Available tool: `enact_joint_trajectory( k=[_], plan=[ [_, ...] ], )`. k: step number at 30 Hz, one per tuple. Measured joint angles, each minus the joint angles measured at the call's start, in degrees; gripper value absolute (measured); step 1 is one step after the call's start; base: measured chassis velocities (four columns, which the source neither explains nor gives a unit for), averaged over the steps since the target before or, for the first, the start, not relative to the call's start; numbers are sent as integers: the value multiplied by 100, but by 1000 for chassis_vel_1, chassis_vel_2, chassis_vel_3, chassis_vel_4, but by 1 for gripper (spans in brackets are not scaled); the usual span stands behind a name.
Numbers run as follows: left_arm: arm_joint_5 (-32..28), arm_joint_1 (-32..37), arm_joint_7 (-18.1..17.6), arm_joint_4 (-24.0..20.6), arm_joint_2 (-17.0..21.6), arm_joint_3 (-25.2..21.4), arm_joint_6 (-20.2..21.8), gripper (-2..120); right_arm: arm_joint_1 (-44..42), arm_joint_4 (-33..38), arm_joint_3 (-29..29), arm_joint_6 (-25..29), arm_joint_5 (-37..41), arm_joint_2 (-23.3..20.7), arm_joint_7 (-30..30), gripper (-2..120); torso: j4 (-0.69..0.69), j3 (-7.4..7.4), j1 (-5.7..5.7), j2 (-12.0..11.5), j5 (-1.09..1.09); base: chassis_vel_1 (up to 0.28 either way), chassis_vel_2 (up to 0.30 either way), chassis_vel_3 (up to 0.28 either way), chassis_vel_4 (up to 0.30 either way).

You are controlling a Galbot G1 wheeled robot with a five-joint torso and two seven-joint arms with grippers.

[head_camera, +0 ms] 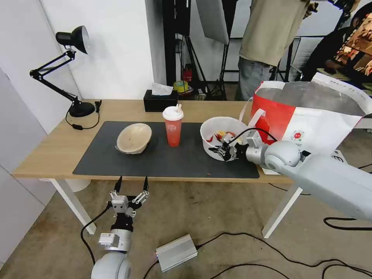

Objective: Pick up the trash from the table and place it into the takeout bag.

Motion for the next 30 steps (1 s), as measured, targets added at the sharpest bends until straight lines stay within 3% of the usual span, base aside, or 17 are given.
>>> enact_joint_trajectory(
  k=[30],
  plan=[
    [36,35,7,-13,-24,51,0,100,188,520,75,74,-126,-253,-59,0,-1,-1,0,1,-1,0,0,0,0]
  ],
)
